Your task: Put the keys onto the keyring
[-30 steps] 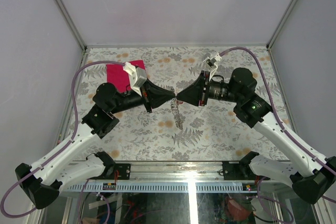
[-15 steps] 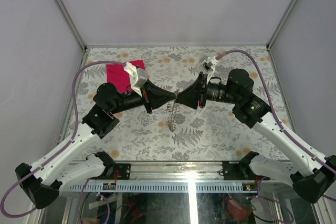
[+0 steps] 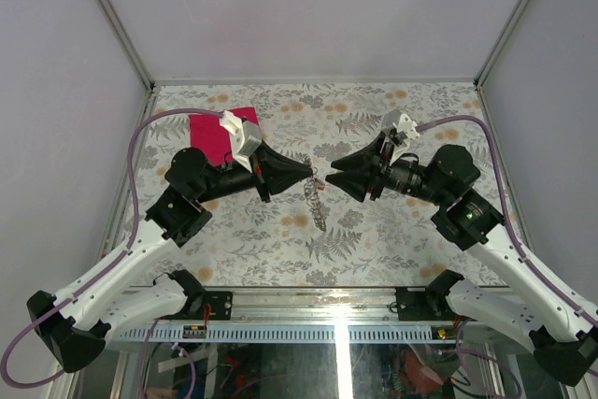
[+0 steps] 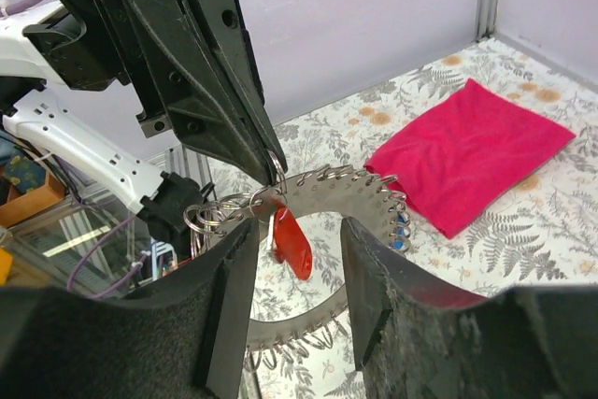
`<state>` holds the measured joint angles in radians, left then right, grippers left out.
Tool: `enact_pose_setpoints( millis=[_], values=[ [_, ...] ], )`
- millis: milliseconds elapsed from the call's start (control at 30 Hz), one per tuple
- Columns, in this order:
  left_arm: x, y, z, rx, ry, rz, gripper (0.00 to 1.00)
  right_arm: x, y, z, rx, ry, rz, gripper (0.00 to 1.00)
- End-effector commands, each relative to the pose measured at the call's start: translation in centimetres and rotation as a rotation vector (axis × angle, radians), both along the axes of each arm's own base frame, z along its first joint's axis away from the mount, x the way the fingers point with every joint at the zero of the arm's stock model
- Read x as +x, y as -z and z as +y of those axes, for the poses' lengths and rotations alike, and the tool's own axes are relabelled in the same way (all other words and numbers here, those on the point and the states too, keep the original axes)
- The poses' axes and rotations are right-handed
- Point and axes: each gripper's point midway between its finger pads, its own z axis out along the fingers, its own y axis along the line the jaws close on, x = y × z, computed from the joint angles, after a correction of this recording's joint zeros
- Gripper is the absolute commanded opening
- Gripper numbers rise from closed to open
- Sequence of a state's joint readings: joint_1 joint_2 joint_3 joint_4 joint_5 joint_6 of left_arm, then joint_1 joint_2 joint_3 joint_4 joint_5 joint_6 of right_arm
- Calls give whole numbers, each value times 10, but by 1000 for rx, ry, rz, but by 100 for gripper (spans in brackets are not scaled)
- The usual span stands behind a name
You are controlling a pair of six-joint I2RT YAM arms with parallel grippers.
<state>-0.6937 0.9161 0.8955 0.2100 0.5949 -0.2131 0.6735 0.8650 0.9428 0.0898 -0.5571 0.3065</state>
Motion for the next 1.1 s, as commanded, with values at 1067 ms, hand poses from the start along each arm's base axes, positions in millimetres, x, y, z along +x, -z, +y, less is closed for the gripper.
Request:
enact_pose_setpoints(
  millis=[1067],
  values=[
    [-37,-36,-5,-58,215,-140,0,-37,-10,18,125,-277,-283,31]
  ],
)
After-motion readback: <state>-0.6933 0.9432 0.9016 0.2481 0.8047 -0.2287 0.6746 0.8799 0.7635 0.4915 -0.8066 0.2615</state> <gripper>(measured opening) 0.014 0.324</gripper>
